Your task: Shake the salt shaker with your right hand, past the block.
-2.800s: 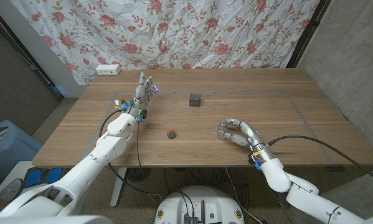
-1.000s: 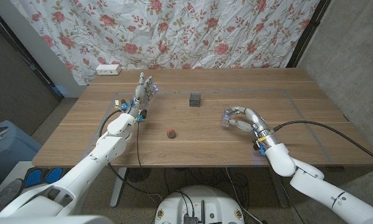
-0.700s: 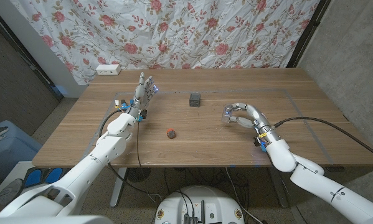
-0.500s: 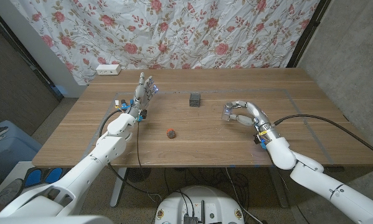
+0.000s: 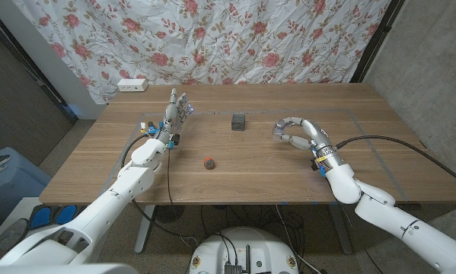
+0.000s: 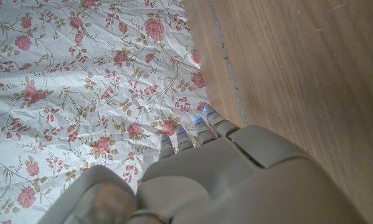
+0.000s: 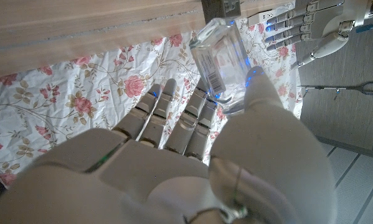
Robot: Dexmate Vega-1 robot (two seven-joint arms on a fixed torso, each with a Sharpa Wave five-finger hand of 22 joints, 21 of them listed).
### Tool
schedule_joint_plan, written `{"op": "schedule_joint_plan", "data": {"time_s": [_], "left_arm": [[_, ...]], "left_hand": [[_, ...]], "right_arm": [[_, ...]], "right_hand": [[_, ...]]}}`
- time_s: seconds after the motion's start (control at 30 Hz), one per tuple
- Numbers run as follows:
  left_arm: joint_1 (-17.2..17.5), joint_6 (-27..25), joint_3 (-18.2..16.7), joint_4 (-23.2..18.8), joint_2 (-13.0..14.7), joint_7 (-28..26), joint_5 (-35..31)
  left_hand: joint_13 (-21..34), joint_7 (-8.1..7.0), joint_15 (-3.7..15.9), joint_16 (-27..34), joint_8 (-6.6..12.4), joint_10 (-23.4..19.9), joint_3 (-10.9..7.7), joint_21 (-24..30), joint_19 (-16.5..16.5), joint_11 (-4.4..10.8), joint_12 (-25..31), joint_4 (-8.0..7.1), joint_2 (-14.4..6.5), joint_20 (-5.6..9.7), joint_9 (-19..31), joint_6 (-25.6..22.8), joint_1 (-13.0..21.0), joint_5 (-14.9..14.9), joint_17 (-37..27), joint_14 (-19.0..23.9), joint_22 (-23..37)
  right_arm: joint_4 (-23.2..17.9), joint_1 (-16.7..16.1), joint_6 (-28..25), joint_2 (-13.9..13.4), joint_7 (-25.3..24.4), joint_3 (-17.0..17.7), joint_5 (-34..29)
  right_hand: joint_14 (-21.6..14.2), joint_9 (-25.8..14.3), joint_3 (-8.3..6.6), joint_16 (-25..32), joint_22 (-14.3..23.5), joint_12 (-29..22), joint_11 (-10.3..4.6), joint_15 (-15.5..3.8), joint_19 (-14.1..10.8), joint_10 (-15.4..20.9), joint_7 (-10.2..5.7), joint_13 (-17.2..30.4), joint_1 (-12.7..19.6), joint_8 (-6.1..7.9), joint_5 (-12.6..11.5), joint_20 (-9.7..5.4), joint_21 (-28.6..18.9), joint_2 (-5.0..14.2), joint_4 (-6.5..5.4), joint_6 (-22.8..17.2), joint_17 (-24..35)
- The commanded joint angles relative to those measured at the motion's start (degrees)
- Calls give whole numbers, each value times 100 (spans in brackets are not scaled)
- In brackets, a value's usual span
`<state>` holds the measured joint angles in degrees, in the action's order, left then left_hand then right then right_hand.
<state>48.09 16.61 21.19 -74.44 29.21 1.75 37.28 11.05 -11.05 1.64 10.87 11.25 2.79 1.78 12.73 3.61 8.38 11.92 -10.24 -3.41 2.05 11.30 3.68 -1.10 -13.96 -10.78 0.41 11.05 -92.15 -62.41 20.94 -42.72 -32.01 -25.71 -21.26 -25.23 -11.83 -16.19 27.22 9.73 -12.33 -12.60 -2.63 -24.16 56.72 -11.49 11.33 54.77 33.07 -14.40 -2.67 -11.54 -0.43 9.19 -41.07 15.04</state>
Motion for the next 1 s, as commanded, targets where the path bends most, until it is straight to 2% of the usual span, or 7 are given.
{"op": "schedule_joint_plan", "data": {"time_s": [0.03, 0.4, 0.7, 1.0], "left_arm": [[0, 4, 1, 5, -1, 1, -3], [1, 1, 0, -1, 2, 1, -1], [1, 1, 0, -1, 2, 1, -1], [-1, 3, 0, 4, 1, 3, -1]], "left_hand": [[21, -47, 606, 29, 26, 7, 2, 26, 28, 58, 21, -43, -578, 140, 35, -21, -2, -24, -34, 9, 27], [21, -48, 605, 28, 22, 4, 3, 27, 30, 55, 22, -43, -577, 141, 35, -11, -1, -24, -34, 6, 27], [21, -44, 608, 29, 24, 0, 3, 26, 28, 54, 24, -43, -577, 138, 35, -17, -2, -24, -34, 8, 27], [21, -43, 604, 28, 24, 3, 3, 25, 26, 50, 23, -43, -578, 140, 35, -17, -2, -23, -34, 6, 27]], "right_arm": [[62, 31, -125, -8, -734, 32, -686], [120, 116, -370, -38, -1293, -25, -1119], [221, 392, -689, -73, -1884, -248, -1813], [295, 655, -905, -173, -2157, -502, -2198]], "right_hand": [[-66, -32, 16, 31, 14, -10, -18, -865, -69, 75, -77, 10, 61, 22, 13, -59, -3, 9, 6, -111, 32], [-88, -34, 34, 49, 14, 3, -19, -870, -99, 88, -91, 11, 91, 16, 35, -77, -8, 8, 5, -112, 33], [-116, -36, 45, 69, 14, 13, -19, -879, -119, 94, -94, 12, 111, 9, 48, -88, -10, 17, 1, -105, 37], [-137, -38, 62, 84, 14, 20, -19, -880, -136, 106, -94, 13, 126, 6, 64, -99, -11, 13, -2, -108, 38]]}}
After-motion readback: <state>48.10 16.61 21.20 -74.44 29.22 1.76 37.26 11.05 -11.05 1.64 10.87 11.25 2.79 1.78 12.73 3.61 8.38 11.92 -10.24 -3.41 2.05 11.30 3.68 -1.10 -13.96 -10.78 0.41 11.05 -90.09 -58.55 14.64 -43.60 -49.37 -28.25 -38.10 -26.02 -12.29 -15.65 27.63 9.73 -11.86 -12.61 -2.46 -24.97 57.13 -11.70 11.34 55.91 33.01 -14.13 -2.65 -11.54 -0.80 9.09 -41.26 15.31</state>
